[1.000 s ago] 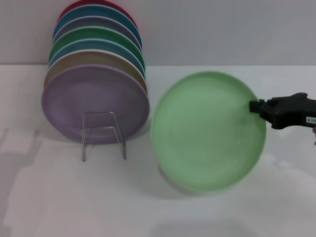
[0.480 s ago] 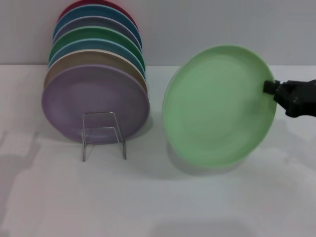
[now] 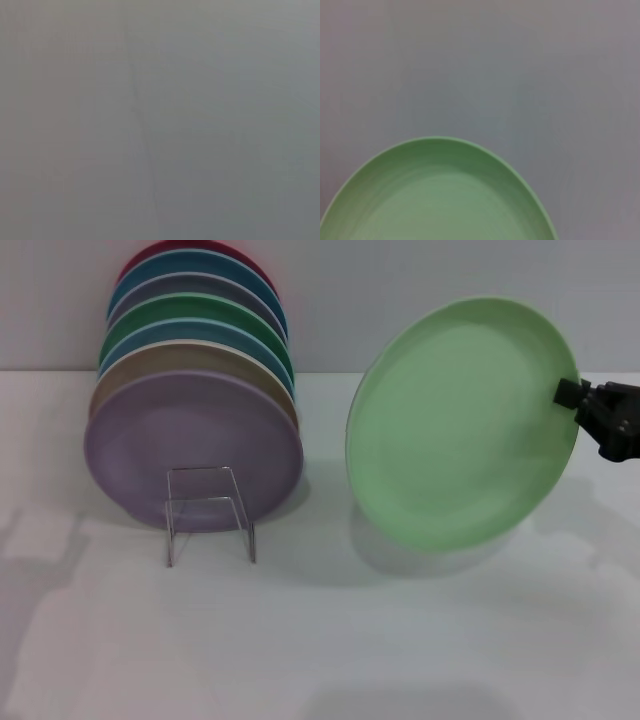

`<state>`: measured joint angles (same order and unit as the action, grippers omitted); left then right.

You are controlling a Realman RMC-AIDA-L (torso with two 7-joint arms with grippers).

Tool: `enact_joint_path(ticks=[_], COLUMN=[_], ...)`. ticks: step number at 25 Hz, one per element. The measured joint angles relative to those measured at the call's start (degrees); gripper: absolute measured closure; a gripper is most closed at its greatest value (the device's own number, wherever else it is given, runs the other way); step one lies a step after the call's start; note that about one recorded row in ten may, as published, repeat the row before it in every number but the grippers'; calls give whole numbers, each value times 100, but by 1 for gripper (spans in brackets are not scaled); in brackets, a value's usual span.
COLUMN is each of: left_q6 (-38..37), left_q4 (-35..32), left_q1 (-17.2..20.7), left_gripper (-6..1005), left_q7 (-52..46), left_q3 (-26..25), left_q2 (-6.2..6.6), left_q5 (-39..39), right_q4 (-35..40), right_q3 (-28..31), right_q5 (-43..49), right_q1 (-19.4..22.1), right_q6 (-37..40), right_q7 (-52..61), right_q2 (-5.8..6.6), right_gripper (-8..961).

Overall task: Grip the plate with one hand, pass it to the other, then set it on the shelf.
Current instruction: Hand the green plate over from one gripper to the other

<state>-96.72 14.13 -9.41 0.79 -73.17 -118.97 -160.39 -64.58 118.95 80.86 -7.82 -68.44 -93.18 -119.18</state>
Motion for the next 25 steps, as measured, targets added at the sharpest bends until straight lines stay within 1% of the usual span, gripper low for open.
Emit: enact_joint_path(ticks=[4,8,13,16,17,19,22,25], left_q6=[-34,-67,-66,-28,-7,8,30,49], left_q4=[7,12,15,19,19,20,21,158], left_q1=[-20,-23,-34,-60,-71,-92,-156,-213], left_gripper=[216,216,216,216,216,216,216,216], left_q7=[0,-8,-182,-427,-515,-655,-982,-1315], left_q3=[181,329,340,348,355,378,454,472], left_q2=[12,29,39,55,62,73,131,256], left_q5=[1,5,2,-4,-7,-10,-140,-430], right_q4=[81,329,540,827,1025,1095,1319,1405], right_q3=[-28,-45,-53,-56,-58,-63,-76,-76], right_q5=[-223,-585,-631,-629,-603,-588,-559,-555], right_q1=[-33,-93,-136,-276,-375,-406,-553,-618], right_q6=[-41,-68,-74,-76,-81,-84,-88,-85], right_q7=[-472,-927,-1273,-1463,-1591,-1695,-1867,-1866], right_q2=[-12,-14,-12,2,13,13,19,29], right_gripper=[933,933,933,933,933,933,933,933])
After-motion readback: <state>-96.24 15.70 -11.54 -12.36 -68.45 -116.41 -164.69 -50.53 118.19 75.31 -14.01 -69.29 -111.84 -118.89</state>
